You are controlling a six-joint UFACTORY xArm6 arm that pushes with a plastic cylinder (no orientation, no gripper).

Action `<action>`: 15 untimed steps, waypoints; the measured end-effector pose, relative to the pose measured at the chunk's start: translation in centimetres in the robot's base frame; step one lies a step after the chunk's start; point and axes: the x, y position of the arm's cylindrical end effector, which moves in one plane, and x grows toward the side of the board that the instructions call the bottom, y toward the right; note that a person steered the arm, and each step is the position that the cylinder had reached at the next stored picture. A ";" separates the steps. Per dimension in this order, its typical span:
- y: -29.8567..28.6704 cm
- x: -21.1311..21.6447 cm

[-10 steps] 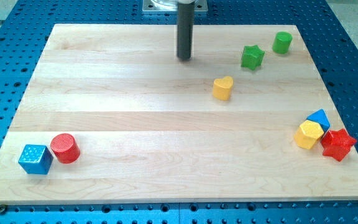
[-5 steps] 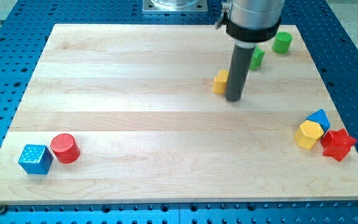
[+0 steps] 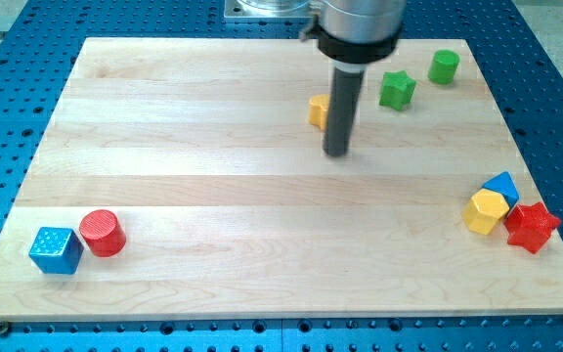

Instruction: Push the heart into the green circle

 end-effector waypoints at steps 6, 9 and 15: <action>1.2 -10.2; 1.4 -12.4; -1.3 -13.0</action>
